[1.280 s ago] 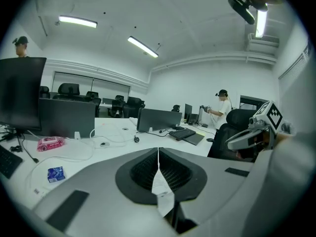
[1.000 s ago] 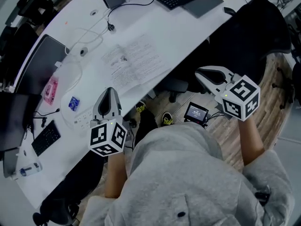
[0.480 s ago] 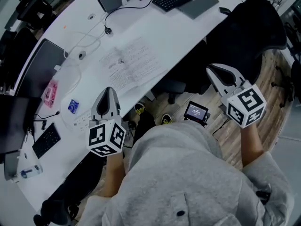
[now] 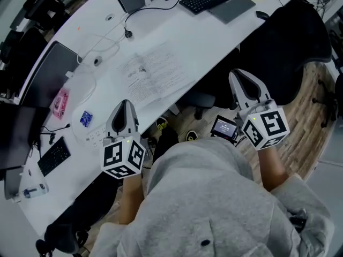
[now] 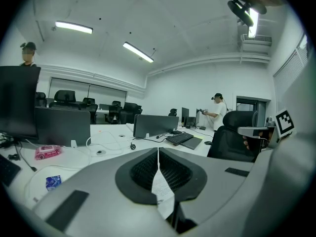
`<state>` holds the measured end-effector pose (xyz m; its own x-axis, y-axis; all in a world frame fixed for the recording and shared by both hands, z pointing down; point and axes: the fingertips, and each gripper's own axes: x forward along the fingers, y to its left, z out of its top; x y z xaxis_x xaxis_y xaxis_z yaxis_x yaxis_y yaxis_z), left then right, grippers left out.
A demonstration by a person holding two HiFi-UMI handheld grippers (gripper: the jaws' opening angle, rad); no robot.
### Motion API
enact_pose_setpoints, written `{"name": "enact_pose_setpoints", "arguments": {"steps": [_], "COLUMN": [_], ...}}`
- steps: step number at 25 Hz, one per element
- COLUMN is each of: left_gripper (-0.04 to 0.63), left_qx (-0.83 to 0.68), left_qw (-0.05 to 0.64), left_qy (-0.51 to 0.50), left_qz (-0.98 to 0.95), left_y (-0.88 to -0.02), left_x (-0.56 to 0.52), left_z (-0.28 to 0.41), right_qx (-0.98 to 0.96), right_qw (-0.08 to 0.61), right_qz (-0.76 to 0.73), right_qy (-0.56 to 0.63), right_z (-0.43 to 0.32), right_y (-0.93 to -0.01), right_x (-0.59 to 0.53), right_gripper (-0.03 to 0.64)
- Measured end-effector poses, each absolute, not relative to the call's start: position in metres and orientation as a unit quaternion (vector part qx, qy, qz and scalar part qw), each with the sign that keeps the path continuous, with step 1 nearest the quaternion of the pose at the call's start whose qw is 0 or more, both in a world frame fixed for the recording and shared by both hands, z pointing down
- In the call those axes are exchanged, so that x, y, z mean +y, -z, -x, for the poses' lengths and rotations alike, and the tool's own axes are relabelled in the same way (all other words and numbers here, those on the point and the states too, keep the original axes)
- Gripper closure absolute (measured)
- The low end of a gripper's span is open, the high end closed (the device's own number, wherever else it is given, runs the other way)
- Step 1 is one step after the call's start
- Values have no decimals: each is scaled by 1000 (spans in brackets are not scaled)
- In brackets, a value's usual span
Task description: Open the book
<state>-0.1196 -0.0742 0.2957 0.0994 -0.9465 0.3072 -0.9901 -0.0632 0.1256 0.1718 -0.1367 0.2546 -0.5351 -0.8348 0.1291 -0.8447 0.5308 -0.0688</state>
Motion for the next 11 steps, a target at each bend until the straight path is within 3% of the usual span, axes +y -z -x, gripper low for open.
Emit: {"name": "enact_pose_setpoints", "arguments": {"steps": [11], "left_gripper": [580], "left_qx": [-670], "left_qw": [145], "left_qy": [-77], "left_qz": [-724], "left_y": [-298], "left_x": [-81], "left_z": [121], "right_qx": [-864], "right_qw": [3], "right_qz": [-495], "right_qy": [-93], "right_z": [-170], "right_y": [-256], "right_x": [-147], "right_gripper": [568]}}
